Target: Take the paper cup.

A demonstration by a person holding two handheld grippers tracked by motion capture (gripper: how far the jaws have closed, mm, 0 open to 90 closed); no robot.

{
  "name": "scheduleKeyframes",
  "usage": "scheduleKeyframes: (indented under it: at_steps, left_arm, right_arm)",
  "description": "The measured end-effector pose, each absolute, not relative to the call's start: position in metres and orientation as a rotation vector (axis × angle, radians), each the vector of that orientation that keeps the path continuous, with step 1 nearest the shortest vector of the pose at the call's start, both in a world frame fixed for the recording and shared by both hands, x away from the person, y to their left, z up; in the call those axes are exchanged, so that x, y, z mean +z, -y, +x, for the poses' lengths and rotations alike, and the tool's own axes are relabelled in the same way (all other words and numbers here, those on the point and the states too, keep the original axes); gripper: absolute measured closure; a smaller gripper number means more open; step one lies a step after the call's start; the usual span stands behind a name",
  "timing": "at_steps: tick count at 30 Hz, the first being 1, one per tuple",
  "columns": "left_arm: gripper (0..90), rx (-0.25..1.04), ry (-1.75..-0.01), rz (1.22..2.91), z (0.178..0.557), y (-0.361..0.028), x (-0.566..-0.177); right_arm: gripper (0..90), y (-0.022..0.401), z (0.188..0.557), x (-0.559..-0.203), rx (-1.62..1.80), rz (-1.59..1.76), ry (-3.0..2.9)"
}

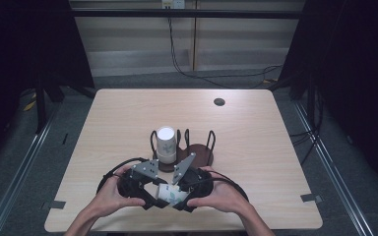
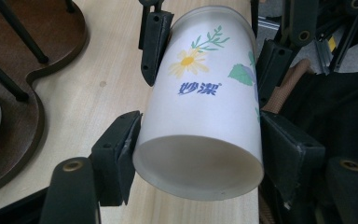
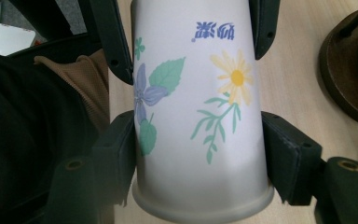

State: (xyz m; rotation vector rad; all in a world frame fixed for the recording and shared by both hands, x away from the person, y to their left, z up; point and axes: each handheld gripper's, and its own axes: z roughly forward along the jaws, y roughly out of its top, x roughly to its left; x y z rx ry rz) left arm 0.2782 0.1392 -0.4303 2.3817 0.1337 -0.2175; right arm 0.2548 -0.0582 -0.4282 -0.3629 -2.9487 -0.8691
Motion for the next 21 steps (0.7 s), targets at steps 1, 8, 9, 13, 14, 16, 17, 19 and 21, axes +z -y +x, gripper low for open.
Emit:
scheduleKeyframes:
  at_steps: [1,8,9,13,14,16,17,19,21]
  left_arm:
    - [33.9,-0.217,-0.136,2.38,0.278,-0.139,-0.43]
    - [36.9,-0.234,-0.128,2.362,0.277,-0.14,-0.43]
    - [37.2,-0.24,-0.138,2.353,0.277,-0.141,-0.43]
    - [37.5,-0.229,-0.141,2.344,0.277,-0.141,-0.429]
    - [37.5,-0.227,-0.145,2.331,0.277,-0.142,-0.429]
    - [37.4,-0.236,-0.168,2.317,0.277,-0.142,-0.429]
    - [37.4,-0.235,-0.168,2.31,0.278,-0.143,-0.428]
    - [37.4,-0.229,-0.173,2.298,0.279,-0.146,-0.427]
    - [37.3,-0.227,-0.183,2.285,0.279,-0.148,-0.426]
  right_arm:
    - [33.1,0.058,0.255,-0.428,-0.871,-0.366,2.949]
    - [31.3,0.061,0.256,-0.428,-0.878,-0.36,2.928]
    - [30.7,0.062,0.256,-0.428,-0.886,-0.366,2.919]
    - [29.0,0.063,0.257,-0.429,-0.911,-0.36,2.912]
    - [28.1,0.064,0.258,-0.429,-0.922,-0.363,2.916]
    - [25.1,0.066,0.259,-0.429,-0.941,-0.39,2.895]
    - [23.0,0.067,0.259,-0.428,-0.946,-0.397,2.903]
    - [19.0,0.07,0.261,-0.427,-0.974,-0.416,2.896]
    - [16.5,0.074,0.262,-0.425,-1.001,-0.441,2.9]
